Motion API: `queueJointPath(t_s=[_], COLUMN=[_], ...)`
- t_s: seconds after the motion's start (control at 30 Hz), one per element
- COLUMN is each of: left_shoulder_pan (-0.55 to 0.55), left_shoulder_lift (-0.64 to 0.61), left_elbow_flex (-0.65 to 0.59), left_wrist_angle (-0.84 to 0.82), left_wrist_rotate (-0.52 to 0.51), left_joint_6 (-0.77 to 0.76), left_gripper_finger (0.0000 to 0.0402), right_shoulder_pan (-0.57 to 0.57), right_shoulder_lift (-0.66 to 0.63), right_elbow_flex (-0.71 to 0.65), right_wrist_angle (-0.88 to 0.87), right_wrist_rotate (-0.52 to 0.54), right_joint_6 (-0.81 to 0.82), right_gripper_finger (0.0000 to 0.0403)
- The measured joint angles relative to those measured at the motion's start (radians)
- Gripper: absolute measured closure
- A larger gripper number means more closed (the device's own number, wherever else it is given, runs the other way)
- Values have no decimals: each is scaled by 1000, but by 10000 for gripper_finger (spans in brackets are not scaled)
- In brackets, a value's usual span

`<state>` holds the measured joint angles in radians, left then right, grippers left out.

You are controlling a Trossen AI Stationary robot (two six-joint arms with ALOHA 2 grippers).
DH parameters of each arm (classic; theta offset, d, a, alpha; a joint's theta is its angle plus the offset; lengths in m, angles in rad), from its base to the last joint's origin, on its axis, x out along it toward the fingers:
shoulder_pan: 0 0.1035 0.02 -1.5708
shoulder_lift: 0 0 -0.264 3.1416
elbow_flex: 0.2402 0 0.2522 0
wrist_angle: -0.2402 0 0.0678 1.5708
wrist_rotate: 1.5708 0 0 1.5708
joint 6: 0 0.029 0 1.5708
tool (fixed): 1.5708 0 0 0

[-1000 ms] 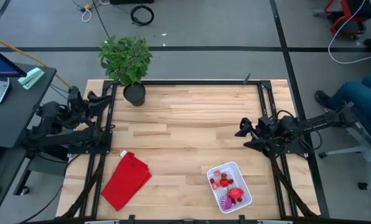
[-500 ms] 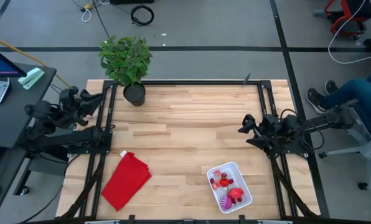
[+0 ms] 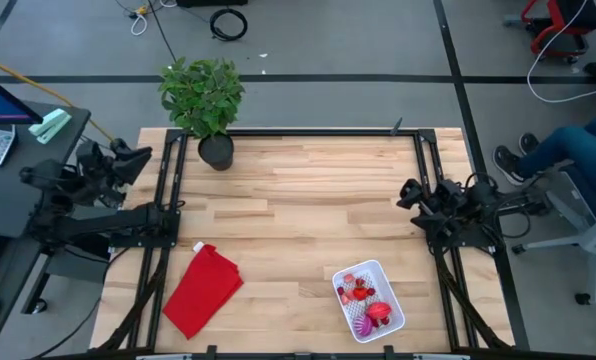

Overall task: Pick and placing Produce into tupperware
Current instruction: Return to Home Position

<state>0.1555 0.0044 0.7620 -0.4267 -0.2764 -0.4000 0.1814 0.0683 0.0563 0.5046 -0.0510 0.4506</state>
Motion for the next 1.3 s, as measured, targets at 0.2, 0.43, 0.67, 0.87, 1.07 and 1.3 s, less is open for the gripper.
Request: queueJointPath(t_s=[0.2, 0.43, 0.67, 0.87, 1.07, 1.3], left_shoulder_pan=[0, 0, 0, 0, -3, -3], left_shoulder_lift=[0, 1, 2, 2, 2, 2], left_elbow_flex=[0, -106, -343, -483, -553, -628], left_wrist_angle=[-42, 49, 243, 367, 367, 364], left_wrist_rotate=[0, -1, 0, 0, 12, 12], left_joint_6=[-12, -21, -69, -115, -135, -139], left_gripper_finger=[294, 294, 294, 294, 294, 294], right_shoulder_pan=[0, 0, 0, 0, 0, 0], right_shoulder_lift=[-67, -43, -40, -30, 11, 71], right_elbow_flex=[0, 1, 1, 1, 1, 1], right_wrist_angle=[-128, -171, -176, -270, -406, -432], right_wrist_rotate=[71, 164, 182, 182, 181, 181], right_joint_6=[-9, -7, -8, 26, 156, 257], right_gripper_finger=[123, 123, 123, 124, 124, 124])
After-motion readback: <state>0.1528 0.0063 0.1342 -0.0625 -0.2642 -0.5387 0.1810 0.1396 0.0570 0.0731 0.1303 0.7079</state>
